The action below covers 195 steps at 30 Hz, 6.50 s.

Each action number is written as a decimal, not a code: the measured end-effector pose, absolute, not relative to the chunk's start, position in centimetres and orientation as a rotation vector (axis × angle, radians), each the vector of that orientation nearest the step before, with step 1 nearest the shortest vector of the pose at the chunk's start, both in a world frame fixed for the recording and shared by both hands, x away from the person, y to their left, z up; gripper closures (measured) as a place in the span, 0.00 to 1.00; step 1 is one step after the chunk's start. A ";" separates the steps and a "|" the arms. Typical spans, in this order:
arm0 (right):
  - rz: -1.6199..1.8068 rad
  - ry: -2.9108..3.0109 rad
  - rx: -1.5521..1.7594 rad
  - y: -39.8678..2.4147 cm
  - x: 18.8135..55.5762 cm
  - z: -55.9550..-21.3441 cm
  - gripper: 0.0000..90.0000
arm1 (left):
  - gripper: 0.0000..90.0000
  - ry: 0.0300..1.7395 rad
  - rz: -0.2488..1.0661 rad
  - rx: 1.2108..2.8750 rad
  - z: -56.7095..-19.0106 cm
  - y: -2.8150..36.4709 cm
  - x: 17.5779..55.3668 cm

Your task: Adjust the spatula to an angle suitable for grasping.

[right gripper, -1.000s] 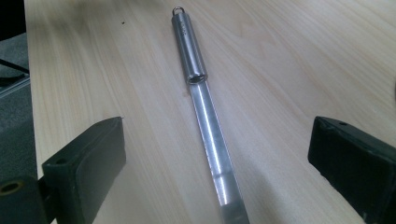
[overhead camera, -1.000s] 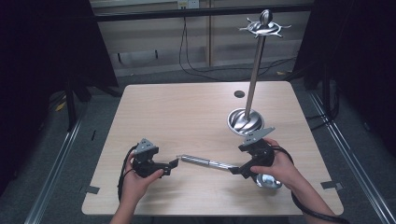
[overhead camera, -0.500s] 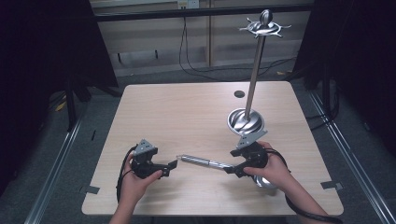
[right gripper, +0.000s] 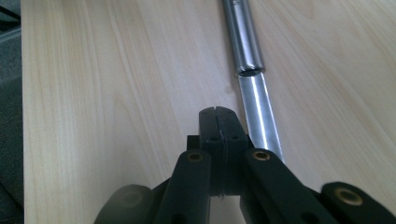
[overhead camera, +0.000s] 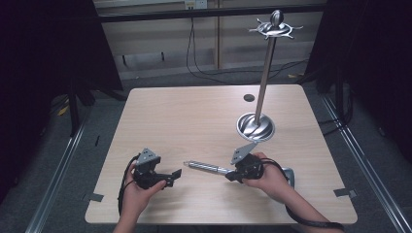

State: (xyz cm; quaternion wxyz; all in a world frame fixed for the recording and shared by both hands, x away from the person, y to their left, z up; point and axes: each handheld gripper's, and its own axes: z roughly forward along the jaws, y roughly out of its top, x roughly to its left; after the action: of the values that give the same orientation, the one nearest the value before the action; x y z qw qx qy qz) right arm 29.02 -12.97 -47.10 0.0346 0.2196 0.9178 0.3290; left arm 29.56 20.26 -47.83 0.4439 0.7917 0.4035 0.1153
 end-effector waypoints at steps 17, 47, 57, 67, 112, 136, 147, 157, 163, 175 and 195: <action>0.976 2.809 0.712 -10.7 30.4 -49.0 1.00 | 0.02 1.004 0.272 1.968 -48.1 20.4 29.4; 0.873 2.759 1.001 -10.4 35.6 -48.6 1.00 | 0.03 0.987 0.263 1.978 -48.1 19.9 29.6; 0.883 2.712 1.124 -11.8 36.9 -48.7 1.00 | 0.03 0.986 0.266 1.976 -48.0 19.9 29.6; 0.884 2.701 1.134 -12.2 37.2 -48.7 0.98 | 0.03 0.979 0.267 1.992 -48.1 19.6 29.5; 0.603 2.695 1.196 -17.2 31.5 -47.7 0.68 | 0.03 0.805 0.189 2.050 -47.9 13.7 32.2; 0.660 2.679 1.231 -17.4 31.7 -47.7 0.84 | 0.03 0.823 0.187 2.055 -48.2 14.2 32.1; 0.856 2.586 1.188 -18.0 31.1 -46.3 0.84 | 0.03 0.834 0.187 2.048 -48.3 14.2 32.1; 1.029 2.436 1.151 -18.5 30.3 -44.9 0.84 | 0.03 0.831 0.188 2.047 -48.2 14.4 32.1; 1.101 2.366 1.155 -18.9 29.8 -44.5 0.84 | 0.03 0.834 0.187 2.047 -48.3 14.3 32.1; 1.230 2.233 1.161 -20.0 29.1 -44.1 0.84 | 0.03 0.834 0.191 2.051 -48.3 14.3 32.0; 1.406 2.015 1.101 -21.3 28.0 -42.6 0.84 | 0.03 0.831 0.184 2.056 -48.5 14.2 32.1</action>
State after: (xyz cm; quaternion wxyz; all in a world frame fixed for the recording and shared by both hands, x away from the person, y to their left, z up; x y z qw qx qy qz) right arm 27.97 -21.34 -42.56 0.2228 0.3988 0.7295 0.5091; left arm 32.07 14.17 -48.47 0.4421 0.8287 0.3349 0.0743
